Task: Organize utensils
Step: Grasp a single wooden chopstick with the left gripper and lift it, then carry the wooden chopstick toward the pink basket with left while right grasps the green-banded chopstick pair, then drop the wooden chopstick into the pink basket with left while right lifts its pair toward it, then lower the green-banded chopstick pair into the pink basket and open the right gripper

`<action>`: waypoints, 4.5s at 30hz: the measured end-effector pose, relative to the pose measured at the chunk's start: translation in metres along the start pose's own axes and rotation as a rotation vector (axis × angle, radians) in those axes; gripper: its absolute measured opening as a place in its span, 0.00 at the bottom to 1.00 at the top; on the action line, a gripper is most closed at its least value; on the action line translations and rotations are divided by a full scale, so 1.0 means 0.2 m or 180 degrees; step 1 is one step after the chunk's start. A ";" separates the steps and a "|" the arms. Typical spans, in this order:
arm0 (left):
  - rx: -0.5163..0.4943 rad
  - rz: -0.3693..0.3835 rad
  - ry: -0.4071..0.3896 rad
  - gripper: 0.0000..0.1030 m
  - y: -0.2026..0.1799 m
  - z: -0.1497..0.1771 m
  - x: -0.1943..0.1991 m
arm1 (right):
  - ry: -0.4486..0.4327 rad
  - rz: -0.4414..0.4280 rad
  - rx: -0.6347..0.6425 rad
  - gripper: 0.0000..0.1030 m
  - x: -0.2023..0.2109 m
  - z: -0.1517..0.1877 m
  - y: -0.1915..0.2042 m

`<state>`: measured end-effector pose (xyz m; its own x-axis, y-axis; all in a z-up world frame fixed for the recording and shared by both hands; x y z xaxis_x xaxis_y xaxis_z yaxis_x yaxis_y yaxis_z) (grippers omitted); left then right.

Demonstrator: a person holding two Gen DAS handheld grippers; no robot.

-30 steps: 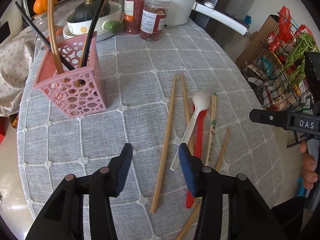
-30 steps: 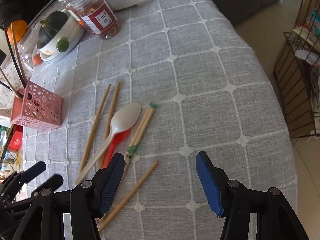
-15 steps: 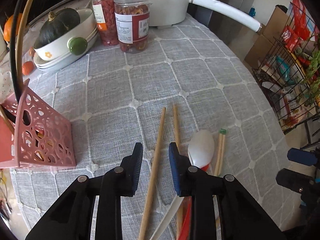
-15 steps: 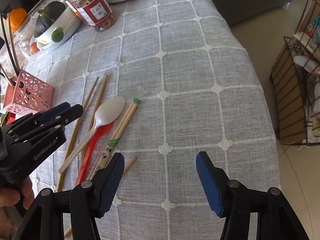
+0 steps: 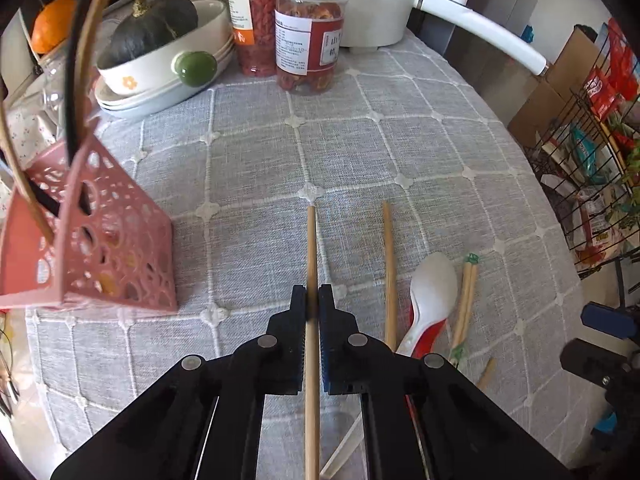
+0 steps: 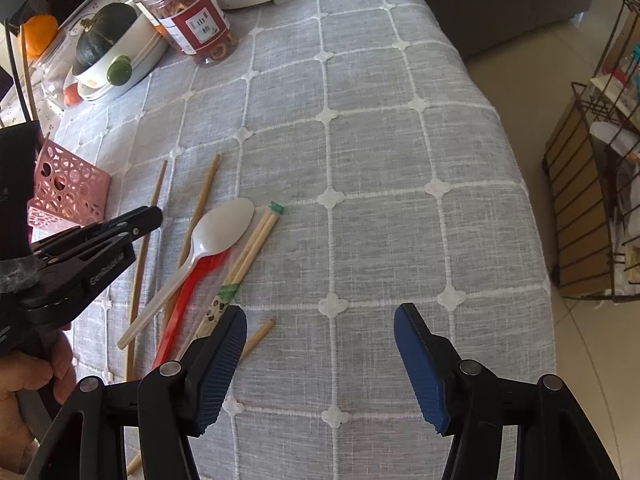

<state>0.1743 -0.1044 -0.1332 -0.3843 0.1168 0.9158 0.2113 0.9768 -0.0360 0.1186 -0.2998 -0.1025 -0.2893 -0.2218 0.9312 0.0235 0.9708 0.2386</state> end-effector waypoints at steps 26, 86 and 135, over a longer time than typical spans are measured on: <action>0.0411 0.0504 -0.0693 0.06 0.48 0.39 0.66 | 0.0381 0.0326 -0.0002 0.65 -0.33 0.00 0.18; 0.0544 -0.0101 -0.2451 0.05 0.69 0.08 0.95 | -0.1164 -0.0575 -0.0105 0.05 0.25 -0.06 0.47; 0.1017 0.0017 -0.0438 0.48 1.01 0.38 0.65 | -0.3294 -0.0309 -0.0348 0.05 0.22 -0.31 1.20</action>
<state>0.0981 0.1227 -0.0523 -0.5061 0.1241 0.8535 -0.0699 0.9804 -0.1840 0.1709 -0.0814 0.0124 -0.9717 -0.0621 0.2280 0.0278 0.9280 0.3715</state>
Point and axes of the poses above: each gripper's, at about its wrist camera, not at the fingertips, and x roughly against the way its jaws point, y to its left, z to its underside, the point moved 1 cm from there along -x, roughly the way its jaws point, and after that the axes turned 1 degree about -x, right-handed, at the moved point
